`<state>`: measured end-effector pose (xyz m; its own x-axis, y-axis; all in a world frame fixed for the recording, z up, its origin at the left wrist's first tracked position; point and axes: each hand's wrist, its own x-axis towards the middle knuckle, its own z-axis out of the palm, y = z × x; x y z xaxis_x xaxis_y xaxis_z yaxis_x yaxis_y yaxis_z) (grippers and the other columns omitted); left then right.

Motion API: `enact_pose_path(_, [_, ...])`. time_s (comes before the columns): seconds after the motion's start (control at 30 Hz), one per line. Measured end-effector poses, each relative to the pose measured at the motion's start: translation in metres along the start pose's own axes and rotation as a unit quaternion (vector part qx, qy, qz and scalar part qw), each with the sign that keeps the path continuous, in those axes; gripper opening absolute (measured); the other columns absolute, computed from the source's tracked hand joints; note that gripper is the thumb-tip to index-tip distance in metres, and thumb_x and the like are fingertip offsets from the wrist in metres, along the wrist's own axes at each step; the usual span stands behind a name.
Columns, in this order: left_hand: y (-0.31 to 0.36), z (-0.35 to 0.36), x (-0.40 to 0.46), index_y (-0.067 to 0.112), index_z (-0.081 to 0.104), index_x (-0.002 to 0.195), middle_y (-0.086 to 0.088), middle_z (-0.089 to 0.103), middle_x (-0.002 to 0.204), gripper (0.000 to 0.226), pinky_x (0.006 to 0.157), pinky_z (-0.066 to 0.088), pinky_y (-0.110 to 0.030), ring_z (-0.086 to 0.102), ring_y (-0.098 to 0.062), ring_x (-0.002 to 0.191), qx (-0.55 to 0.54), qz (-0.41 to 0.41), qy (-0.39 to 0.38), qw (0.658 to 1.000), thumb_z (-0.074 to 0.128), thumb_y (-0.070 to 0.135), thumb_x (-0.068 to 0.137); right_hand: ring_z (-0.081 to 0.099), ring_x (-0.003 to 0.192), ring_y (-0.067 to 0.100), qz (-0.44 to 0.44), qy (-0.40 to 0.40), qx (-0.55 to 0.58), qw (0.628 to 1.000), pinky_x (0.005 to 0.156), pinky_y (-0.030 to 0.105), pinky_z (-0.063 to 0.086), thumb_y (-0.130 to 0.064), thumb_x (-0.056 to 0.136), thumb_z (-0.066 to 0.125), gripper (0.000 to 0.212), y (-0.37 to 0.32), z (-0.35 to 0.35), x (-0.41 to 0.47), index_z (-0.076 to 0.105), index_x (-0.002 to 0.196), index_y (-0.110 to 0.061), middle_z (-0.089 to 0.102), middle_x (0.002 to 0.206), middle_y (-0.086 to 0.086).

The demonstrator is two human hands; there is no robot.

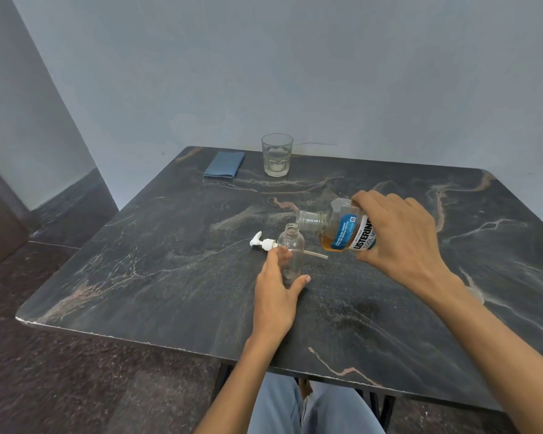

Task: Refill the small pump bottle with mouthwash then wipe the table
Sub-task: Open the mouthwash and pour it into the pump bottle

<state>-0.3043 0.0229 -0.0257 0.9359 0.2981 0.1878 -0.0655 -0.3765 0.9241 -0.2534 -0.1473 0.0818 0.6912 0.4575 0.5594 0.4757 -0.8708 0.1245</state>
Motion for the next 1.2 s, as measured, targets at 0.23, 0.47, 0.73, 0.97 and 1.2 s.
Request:
enact_pose_path(0.23, [0.0004, 0.0001, -0.0002, 0.022, 0.046, 0.124, 0.007, 0.056, 0.125, 0.053, 0.103, 0.043, -0.035, 0.051, -0.009, 0.118, -0.005, -0.002, -0.001, 1.000, 0.073, 0.015, 0.079, 0.051, 0.066, 0.022, -0.004, -0.001, -0.002, 1.000, 0.058, 0.030, 0.036, -0.029, 0.045, 0.088, 0.067, 0.0008, -0.0009, 0.0005, 0.053, 0.100, -0.018, 0.061, 0.084, 0.000])
enact_pose_path(0.47, [0.0003, 0.0001, -0.0006, 0.023, 0.045, 0.125, 0.008, 0.056, 0.127, 0.054, 0.103, 0.040, -0.028, 0.050, -0.008, 0.119, -0.006, -0.003, -0.004, 1.000, 0.073, 0.016, 0.080, 0.050, 0.066, 0.021, -0.011, -0.005, 0.000, 1.000, 0.058, 0.031, 0.038, -0.031, 0.046, 0.088, 0.066, 0.0016, -0.0021, 0.0029, 0.053, 0.100, -0.018, 0.060, 0.084, 0.000])
enact_pose_path(0.73, [-0.0010, 0.0002, -0.0009, 0.026, 0.047, 0.118, 0.010, 0.058, 0.119, 0.050, 0.098, 0.043, -0.027, 0.054, -0.007, 0.113, -0.003, 0.005, 0.005, 1.000, 0.075, 0.014, 0.078, 0.049, 0.064, 0.021, -0.016, 0.004, 0.001, 1.000, 0.057, 0.033, 0.041, -0.030, 0.050, 0.086, 0.060, 0.0009, -0.0037, 0.0032, 0.053, 0.098, -0.017, 0.059, 0.081, 0.001])
enact_pose_path(0.97, [-0.0013, 0.0002, -0.0004, 0.026, 0.048, 0.118, 0.012, 0.059, 0.119, 0.051, 0.097, 0.044, -0.027, 0.055, -0.006, 0.111, 0.007, 0.005, 0.011, 1.000, 0.076, 0.015, 0.077, 0.049, 0.064, 0.020, -0.025, 0.005, -0.009, 1.000, 0.058, 0.031, 0.037, -0.030, 0.049, 0.087, 0.062, 0.0018, -0.0056, 0.0053, 0.053, 0.099, -0.018, 0.059, 0.081, 0.001])
enact_pose_path(1.2, [-0.0014, -0.0003, -0.0013, 0.026, 0.047, 0.118, 0.014, 0.058, 0.118, 0.051, 0.096, 0.044, -0.028, 0.055, -0.006, 0.110, 0.015, 0.007, 0.014, 1.000, 0.076, 0.016, 0.077, 0.051, 0.067, 0.022, -0.029, -0.001, -0.011, 1.000, 0.059, 0.032, 0.040, -0.028, 0.046, 0.088, 0.065, 0.0018, -0.0070, 0.0068, 0.052, 0.100, -0.017, 0.060, 0.083, 0.002])
